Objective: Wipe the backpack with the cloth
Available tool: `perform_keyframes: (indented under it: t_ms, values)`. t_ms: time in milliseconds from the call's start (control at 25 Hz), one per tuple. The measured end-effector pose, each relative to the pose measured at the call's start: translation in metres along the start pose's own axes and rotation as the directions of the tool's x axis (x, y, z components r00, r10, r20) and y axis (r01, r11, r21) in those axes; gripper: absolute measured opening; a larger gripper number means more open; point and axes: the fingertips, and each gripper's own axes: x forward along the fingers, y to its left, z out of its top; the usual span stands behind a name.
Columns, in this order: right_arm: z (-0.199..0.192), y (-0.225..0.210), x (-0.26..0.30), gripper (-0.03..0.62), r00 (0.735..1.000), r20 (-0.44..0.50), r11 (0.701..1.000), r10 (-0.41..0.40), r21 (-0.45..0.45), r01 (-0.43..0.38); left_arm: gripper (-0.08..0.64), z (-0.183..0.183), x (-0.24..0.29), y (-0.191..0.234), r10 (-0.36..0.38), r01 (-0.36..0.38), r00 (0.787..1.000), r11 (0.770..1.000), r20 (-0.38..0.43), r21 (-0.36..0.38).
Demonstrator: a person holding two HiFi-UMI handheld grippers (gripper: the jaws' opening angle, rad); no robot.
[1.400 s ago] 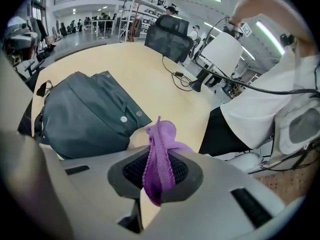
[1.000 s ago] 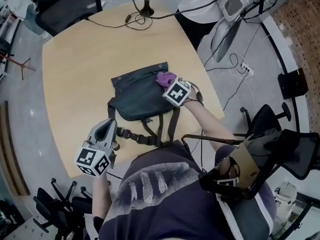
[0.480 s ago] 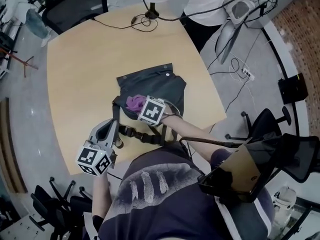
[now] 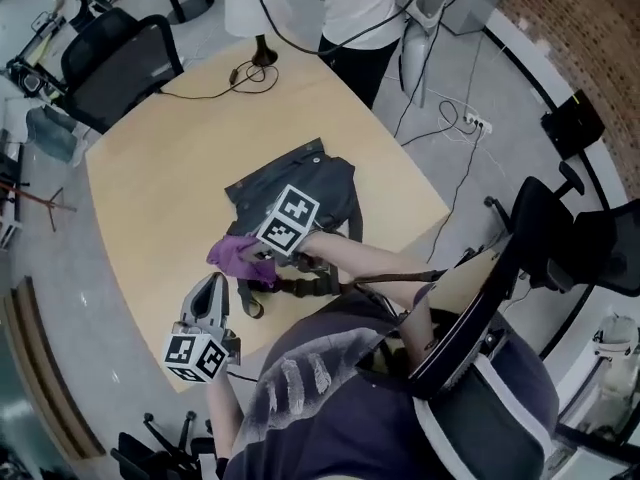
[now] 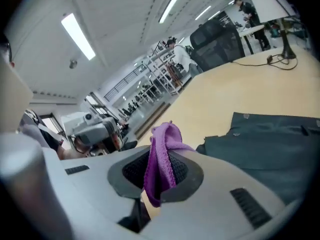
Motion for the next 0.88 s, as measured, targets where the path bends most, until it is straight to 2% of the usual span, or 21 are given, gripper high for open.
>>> perform_keyframes:
  t_ms: [80,240,480,760,880]
  values:
    - [0.018,0.009,-0.012,0.031,0.998,0.065,1.0,-0.002,-0.002,0.003,0.011,0.005,0.001,-0.004,-0.022,0.022,1.0,1.0,0.003,0.008]
    - [0.04,0.023,-0.047,0.032,0.985,0.148,0.988,-0.092,-0.11,0.109,0.011,0.009,0.01,-0.016,-0.085,0.085,0.996,0.996,-0.008,0.042]
    - [0.053,0.081,-0.104,0.032,0.938,0.342,0.97,-0.061,-0.2,0.137,0.011,0.015,0.017,-0.041,-0.142,0.141,0.99,0.988,0.001,0.069]
    - [0.026,0.121,-0.163,0.032,0.871,0.49,0.962,-0.025,-0.225,0.154,0.011,0.012,0.014,-0.081,-0.125,0.122,0.992,0.987,0.022,0.108]
    - [0.0,0.135,-0.194,0.032,0.86,0.51,0.967,0.013,-0.226,0.12,0.011,0.014,0.013,-0.099,-0.066,0.061,0.997,0.992,0.038,0.112]
